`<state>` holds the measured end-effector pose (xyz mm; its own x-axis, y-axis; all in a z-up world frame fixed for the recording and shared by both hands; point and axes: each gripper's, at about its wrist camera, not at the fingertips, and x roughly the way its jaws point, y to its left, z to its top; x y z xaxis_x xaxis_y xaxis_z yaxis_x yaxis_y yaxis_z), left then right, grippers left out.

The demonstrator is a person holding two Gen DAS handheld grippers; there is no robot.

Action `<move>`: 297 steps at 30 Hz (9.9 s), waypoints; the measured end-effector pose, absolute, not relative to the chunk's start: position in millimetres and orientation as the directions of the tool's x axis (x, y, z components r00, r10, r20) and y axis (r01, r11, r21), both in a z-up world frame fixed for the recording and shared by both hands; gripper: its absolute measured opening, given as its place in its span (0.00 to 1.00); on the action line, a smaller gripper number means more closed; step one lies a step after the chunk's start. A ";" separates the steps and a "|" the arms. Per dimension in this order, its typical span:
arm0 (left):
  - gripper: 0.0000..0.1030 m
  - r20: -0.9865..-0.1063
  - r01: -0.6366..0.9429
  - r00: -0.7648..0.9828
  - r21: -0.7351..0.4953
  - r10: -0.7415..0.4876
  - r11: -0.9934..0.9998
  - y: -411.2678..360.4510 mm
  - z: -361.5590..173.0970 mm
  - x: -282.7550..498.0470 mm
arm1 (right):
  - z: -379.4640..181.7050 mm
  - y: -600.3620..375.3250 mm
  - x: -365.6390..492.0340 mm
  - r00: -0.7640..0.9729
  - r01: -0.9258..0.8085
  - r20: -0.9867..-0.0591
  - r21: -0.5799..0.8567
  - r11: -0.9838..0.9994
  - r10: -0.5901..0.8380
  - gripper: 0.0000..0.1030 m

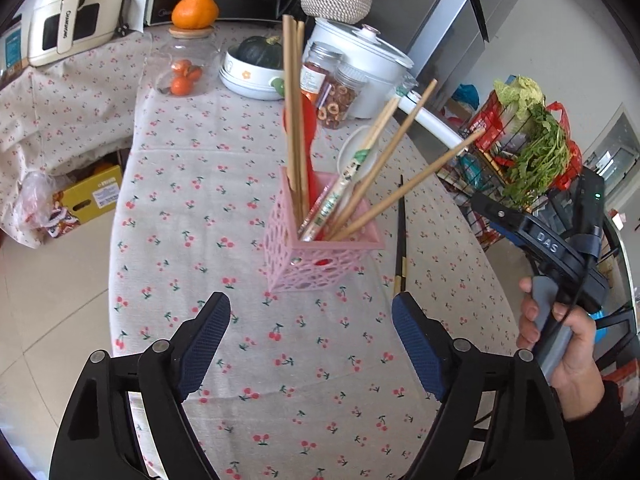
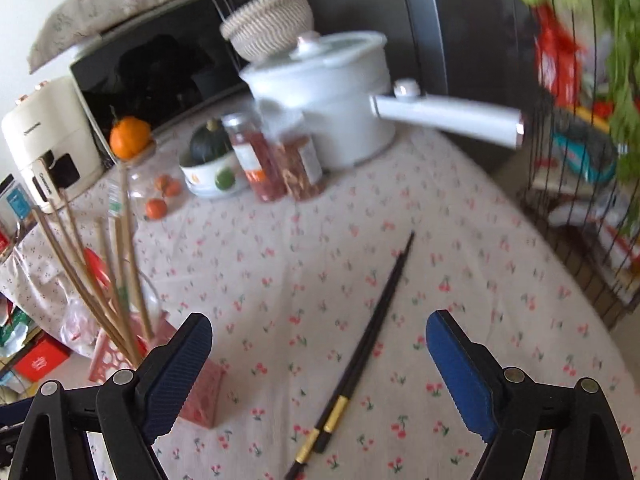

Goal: Organize utensils

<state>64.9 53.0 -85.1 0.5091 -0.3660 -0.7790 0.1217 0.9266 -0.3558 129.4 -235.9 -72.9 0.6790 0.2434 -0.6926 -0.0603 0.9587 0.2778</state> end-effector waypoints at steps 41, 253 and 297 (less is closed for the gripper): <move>0.83 -0.836 0.272 0.473 -0.163 -0.279 0.948 -19.0 -122.2 70.9 | -178.4 -247.9 227.3 0.504 -0.068 -0.860 0.054 0.996 0.081 0.57; 1.00 -0.707 0.080 0.698 -0.077 -0.111 0.994 -7.8 -8.1 -6.9 | 14.1 -227.6 13.0 0.754 -0.128 -0.645 0.043 0.991 0.125 1.00; 1.00 -0.691 0.090 0.718 -0.034 -0.088 0.995 -8.3 -3.7 -11.3 | 7.7 -232.1 17.5 0.739 -0.095 -0.664 0.065 0.993 0.114 1.00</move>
